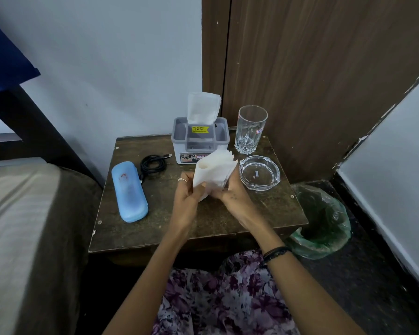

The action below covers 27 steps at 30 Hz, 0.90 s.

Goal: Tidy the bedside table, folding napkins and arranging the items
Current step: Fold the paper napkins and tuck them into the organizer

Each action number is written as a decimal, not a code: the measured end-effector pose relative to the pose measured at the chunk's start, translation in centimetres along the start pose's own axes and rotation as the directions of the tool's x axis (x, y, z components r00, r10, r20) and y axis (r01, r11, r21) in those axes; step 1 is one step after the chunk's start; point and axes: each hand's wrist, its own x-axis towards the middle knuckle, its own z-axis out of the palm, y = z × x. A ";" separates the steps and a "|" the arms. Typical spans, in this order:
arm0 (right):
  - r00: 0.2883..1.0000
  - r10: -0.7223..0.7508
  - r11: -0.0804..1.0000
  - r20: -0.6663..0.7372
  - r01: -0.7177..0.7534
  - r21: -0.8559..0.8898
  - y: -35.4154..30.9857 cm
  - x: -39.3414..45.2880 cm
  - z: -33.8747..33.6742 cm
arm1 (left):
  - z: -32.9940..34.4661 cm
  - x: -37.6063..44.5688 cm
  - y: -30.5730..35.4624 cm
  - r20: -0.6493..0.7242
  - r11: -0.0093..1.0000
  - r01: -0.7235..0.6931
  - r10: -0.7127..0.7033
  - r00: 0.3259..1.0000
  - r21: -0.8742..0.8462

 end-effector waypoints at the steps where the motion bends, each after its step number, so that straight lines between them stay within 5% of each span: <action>1: 1.000 -0.001 1.000 0.016 0.001 -0.029 0.1 0.0 0.3 | 0.2 -0.1 -0.2 0.018 1.000 0.008 -0.008 1.000 0.003; 8: 0.999 -0.008 0.996 0.040 0.012 -0.092 0.4 0.4 0.4 | 0.0 1.2 -0.4 0.078 0.995 0.075 -0.080 0.994 0.065; 19: 1.000 0.025 0.991 0.008 -0.023 -0.129 1.1 0.5 0.1 | -0.9 2.1 -1.2 -0.029 0.990 0.087 -0.085 0.996 0.114; 27: 0.998 -0.024 0.909 0.053 0.044 -0.415 2.0 0.4 0.4 | -1.0 1.7 -2.2 0.028 0.977 0.095 -0.102 0.994 0.192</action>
